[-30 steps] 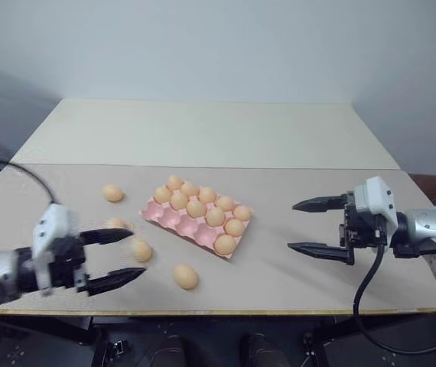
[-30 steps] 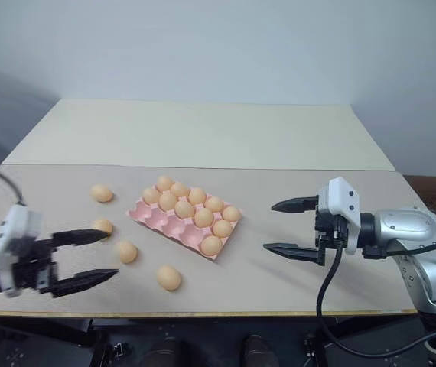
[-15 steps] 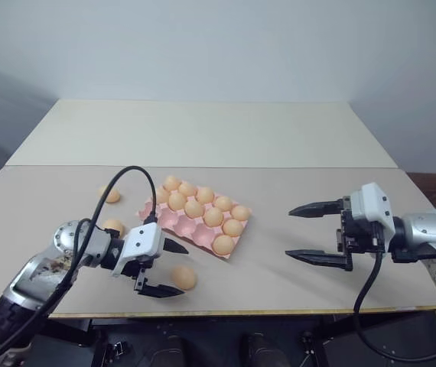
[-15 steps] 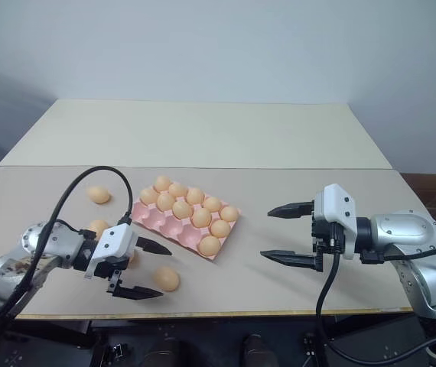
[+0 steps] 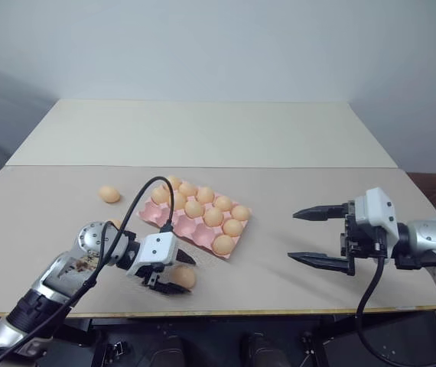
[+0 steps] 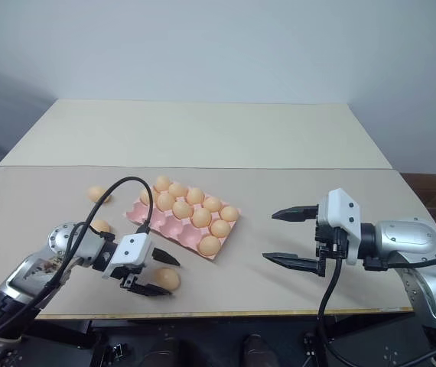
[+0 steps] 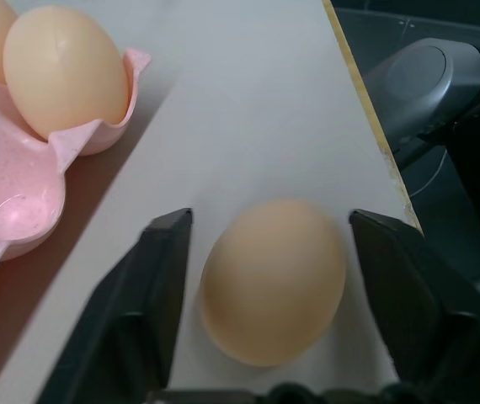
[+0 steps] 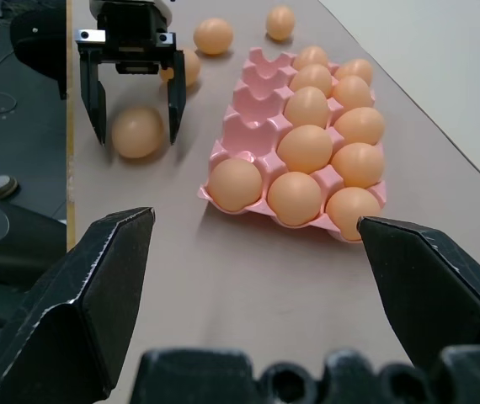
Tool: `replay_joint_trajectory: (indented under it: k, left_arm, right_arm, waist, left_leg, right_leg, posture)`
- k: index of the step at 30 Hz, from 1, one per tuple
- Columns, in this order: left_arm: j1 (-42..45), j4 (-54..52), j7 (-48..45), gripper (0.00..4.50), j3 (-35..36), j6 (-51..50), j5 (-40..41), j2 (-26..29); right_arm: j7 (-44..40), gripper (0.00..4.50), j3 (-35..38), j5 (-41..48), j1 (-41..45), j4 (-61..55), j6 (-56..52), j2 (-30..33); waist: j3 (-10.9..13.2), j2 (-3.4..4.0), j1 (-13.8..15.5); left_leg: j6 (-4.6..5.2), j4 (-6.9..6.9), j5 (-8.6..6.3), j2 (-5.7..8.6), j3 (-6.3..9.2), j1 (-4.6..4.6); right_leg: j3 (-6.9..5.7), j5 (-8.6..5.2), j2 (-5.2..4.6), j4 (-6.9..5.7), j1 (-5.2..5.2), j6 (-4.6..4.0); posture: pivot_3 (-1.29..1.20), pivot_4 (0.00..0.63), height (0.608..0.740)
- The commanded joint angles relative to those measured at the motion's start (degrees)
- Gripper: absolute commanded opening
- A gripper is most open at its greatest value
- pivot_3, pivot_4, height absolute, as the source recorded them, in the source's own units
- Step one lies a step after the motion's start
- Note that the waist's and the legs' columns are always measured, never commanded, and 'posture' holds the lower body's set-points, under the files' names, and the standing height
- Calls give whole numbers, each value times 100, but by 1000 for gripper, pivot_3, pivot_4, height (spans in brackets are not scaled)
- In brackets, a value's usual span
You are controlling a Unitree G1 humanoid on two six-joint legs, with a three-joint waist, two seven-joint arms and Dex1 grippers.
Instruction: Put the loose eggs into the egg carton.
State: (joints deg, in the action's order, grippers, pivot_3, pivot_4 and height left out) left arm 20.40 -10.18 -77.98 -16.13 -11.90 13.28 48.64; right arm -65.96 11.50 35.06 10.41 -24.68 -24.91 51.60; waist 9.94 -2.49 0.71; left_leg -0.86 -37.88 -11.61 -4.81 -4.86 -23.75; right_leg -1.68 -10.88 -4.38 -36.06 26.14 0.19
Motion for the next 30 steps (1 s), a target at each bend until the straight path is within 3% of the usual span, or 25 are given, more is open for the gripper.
replay_joint_trajectory:
  k: [1, 2, 11, 17, 22, 30]
  left_arm:
    - [12, 1, -61, 2073, 91, 174, -53, 69]
    - [3, -9, -18, 1856, 105, 163, -68, 67]
    - [100, -55, 24, 1856, 460, -62, 259, 40]
    - [638, -40, 351, 1856, 1187, -874, 1204, -292]
    - [1104, 656, 860, 1856, 1104, -644, 705, -643]
    - [1302, 1033, 917, 1856, 804, -459, 468, -1132]
  right_arm:
    - [17, 4500, 224, 118, 21, -197, 86, 65]
    - [19, 4500, 223, 111, 26, -192, 87, 59]
    - [14, 4500, 175, 84, 105, -121, 110, 32]
    - [48, 4500, 157, 78, 140, -118, 111, 3]
    - [97, 4500, 198, 89, 117, -182, 87, 7]
    - [160, 4500, 295, 131, 73, -263, 43, 65]
  waist:
    - [0, 0, 2]
    - [0, 0, 1]
    - [0, 0, -1]
    - [1, -1, 24]
    - [0, -1, 8]
    - [0, -1, 1]
  left_leg:
    - [0, 0, 0, 0, 0, 0]
    - [0, 0, 0, 0, 0, 0]
    - [0, 0, 0, 0, 0, 1]
    - [1, -4, 1, 0, 4, -2]
    - [2, -6, 1, 4, 5, 2]
    - [2, -6, 1, 4, 4, 0]
  right_leg:
    - [0, 0, 0, 0, 0, 0]
    - [-1, 0, 0, 0, 0, 0]
    - [0, 1, 0, 0, 0, 1]
    - [-4, 2, 0, -2, -2, 3]
    - [-1, 3, 0, -1, -8, 7]
    - [-1, 6, 1, -1, -8, 9]
  posture:
    - [0, 150, 740]
    - [0, 150, 740]
    - [0, 150, 740]
    - [0, 150, 740]
    - [0, 150, 740]
    - [0, 150, 740]
